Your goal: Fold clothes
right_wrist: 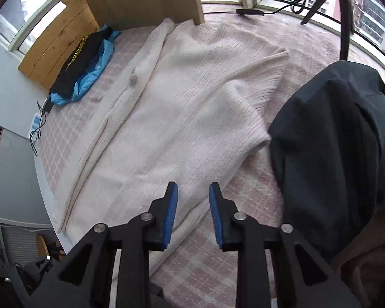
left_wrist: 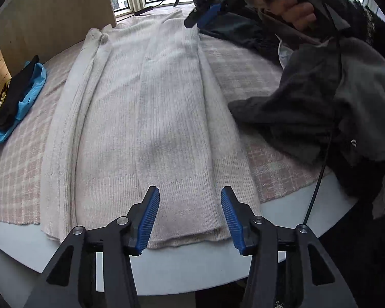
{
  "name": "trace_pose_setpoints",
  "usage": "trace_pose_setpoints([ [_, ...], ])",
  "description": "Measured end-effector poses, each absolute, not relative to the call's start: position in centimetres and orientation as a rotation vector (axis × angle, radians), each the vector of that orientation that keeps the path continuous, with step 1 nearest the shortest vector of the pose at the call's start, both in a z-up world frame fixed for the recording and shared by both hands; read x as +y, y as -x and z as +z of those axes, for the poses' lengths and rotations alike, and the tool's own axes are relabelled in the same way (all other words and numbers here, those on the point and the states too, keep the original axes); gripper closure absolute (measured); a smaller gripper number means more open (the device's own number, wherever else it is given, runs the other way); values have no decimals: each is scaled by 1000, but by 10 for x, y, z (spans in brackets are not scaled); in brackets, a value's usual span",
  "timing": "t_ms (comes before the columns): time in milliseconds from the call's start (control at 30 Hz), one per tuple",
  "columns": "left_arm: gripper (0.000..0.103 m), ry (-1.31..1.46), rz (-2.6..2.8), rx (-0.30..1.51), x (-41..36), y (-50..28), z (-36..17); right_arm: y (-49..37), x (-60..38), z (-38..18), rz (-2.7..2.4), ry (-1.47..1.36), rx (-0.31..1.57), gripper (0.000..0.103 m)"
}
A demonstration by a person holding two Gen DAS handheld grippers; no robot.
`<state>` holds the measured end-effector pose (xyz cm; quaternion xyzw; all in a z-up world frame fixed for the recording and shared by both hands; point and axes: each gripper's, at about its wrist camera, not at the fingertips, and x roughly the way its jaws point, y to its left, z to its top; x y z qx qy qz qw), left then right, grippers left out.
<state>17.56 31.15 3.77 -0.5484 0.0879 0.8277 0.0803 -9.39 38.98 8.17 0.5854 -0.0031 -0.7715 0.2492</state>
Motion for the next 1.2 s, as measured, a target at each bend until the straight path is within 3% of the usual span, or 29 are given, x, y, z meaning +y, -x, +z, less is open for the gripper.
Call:
trace_pose_setpoints([
  [100, 71, 1617, 2488, 271, 311, -176, 32, 121, 414, 80, -2140, -1624, -108, 63],
  [167, 91, 1613, 2499, 217, 305, -174, 35, 131, 417, 72, -2131, -1642, -133, 63],
  [367, 94, 1609, 2497, 151, 298, -169, 41, 146, 403, 39, -2074, -1725, -165, 64],
  [433, 95, 1591, 2490, 107, 296, -171, 48, 148, 403, 33, -2041, -1732, -217, 94],
  [467, 95, 1574, 2483, 59, 295, -173, 54, 147, 404, 34, -2042, -1734, -214, 99],
  [567, 95, 1495, 2471, -60, 295, -180, 72, 145, 409, 43, -2098, -1693, -179, 99],
  [633, 93, 1504, 2490, 10, 303, -181, 69, 147, 411, 41, -2101, -1704, -180, 99],
  [767, 69, 1566, 2476, 166, 320, -184, 54, 150, 415, 37, -2074, -1718, -237, 96],
  [800, 64, 1553, 2469, 158, 325, -186, 56, 150, 417, 38, -2051, -1717, -275, 85],
  [833, 52, 1540, 2461, 157, 330, -187, 56, 150, 420, 38, -2031, -1709, -322, 76],
  [867, 45, 1529, 2452, 169, 335, -189, 56, 149, 423, 40, -2020, -1687, -368, 59],
  [900, 45, 1525, 2441, 192, 341, -189, 53, 149, 423, 40, -2016, -1668, -389, 52],
  [1067, 45, 1556, 2409, 333, 360, -184, 29, 145, 407, 32, -2030, -1694, -289, 54],
  [1100, 43, 1544, 2419, 373, 362, -185, 25, 144, 403, 28, -2025, -1706, -268, 67],
  [1167, 52, 1531, 2442, 370, 358, -184, 26, 140, 397, 24, -2030, -1716, -237, 89],
  [1200, 59, 1527, 2454, 357, 355, -184, 27, 138, 394, 23, -2037, -1719, -225, 90],
])
